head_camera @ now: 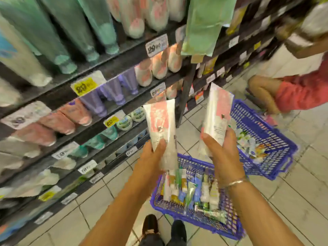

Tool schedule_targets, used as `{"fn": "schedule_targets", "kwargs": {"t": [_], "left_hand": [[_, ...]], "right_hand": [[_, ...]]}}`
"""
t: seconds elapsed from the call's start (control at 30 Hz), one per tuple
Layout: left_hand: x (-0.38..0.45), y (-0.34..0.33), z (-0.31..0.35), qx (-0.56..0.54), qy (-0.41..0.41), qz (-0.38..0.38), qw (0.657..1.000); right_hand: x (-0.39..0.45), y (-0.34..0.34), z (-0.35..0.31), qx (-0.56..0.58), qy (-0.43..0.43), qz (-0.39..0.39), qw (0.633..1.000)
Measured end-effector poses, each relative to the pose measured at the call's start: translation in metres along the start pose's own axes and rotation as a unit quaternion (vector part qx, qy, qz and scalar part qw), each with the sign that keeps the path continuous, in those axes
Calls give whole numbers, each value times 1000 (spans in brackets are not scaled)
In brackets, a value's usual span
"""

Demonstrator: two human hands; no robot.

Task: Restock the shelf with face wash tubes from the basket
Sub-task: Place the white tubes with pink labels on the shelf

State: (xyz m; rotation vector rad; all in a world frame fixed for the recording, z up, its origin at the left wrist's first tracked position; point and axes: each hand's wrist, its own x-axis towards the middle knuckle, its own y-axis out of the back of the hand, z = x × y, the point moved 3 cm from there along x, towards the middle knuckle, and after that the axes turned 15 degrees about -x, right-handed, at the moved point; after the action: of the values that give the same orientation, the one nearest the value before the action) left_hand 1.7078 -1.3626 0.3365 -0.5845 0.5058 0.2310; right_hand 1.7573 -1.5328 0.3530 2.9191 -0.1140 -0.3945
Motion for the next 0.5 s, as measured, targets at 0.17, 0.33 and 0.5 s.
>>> {"fn": "schedule_targets", "kwargs": {"t": [0.17, 0.33, 0.5], "left_hand": [[-46, -30, 71, -39, -119, -10, 992], [-92, -59, 121, -71, -213, -11, 974], [-132, -68, 157, -58, -280, 6, 958]], "right_hand": [[-16, 3, -109, 5, 92, -43, 995], [-42, 5, -175, -13, 166, -63, 984], [-66, 0, -215, 14, 227, -89, 970]]}}
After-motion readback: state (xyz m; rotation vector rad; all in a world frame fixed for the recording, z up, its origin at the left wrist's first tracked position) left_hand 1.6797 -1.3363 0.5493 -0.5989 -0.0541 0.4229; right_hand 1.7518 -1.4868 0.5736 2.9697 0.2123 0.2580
